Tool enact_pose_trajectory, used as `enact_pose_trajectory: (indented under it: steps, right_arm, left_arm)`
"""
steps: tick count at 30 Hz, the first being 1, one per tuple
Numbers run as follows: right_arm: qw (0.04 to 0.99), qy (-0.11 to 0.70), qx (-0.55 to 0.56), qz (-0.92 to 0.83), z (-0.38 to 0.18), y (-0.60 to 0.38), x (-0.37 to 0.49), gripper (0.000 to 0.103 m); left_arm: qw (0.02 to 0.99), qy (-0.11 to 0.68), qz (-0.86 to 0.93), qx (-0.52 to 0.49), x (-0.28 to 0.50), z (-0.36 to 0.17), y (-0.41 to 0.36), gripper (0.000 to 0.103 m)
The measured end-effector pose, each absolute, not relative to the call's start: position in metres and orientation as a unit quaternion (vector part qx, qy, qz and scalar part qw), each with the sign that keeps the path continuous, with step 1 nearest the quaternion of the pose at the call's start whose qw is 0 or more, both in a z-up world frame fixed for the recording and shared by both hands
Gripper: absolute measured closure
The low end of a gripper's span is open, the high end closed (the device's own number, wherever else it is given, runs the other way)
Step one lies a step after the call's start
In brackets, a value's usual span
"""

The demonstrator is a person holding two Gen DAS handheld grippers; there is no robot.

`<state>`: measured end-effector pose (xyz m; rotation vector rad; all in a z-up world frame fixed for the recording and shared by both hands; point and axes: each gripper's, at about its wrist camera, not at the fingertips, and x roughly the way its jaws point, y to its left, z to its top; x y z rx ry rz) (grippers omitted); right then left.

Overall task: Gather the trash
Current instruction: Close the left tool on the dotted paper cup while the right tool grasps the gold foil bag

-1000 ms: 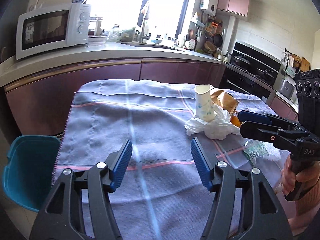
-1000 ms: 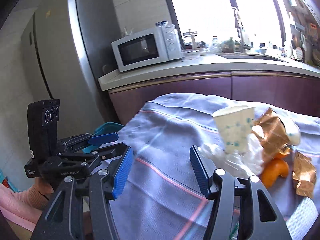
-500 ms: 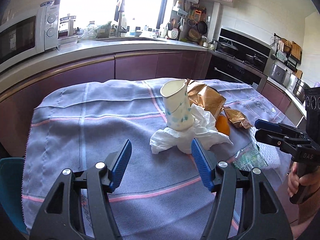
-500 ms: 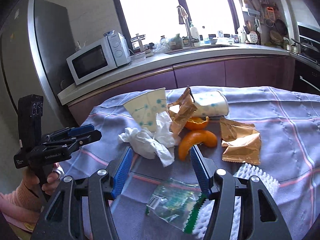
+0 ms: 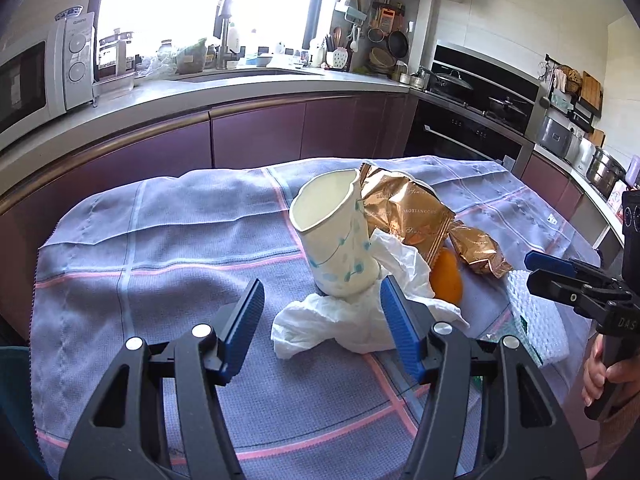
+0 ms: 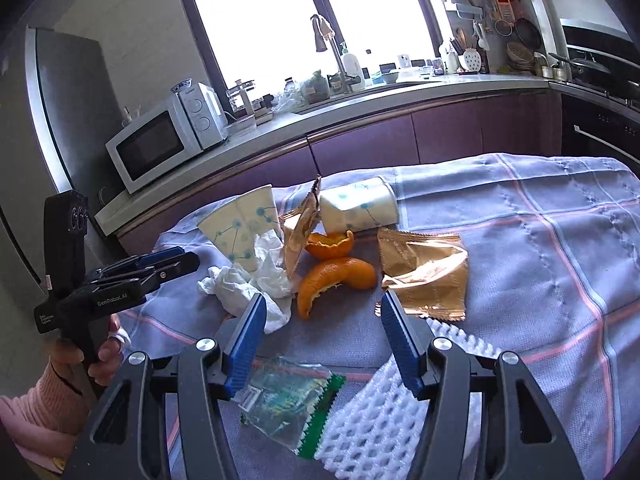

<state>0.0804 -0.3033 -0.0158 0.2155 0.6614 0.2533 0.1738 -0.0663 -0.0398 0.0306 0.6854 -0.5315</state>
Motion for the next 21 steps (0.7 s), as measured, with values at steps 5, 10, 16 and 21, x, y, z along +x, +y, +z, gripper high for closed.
enact_pose_trajectory:
  steps: [5, 10, 16, 21]
  right_arm:
    - [0.927, 0.330, 0.104, 0.145, -0.010, -0.284, 0.119, 0.050]
    - [0.920, 0.351, 0.109, 0.136, -0.016, -0.277, 0.155, 0.051]
    - [0.913, 0.368, 0.124, 0.129, -0.026, -0.276, 0.171, 0.062]
    - [0.911, 0.368, 0.130, 0.133, -0.028, -0.278, 0.172, 0.089]
  left_arm:
    - [0.899, 0.352, -0.261, 0.006, 0.198, -0.042, -0.076, 0.049]
    - [0.889, 0.372, -0.266, -0.009, 0.215, -0.047, -0.081, 0.062]
    - [0.884, 0.377, -0.277, -0.009, 0.222, -0.049, -0.090, 0.076]
    - [0.887, 0.369, -0.278, -0.005, 0.222, -0.050, -0.095, 0.076]
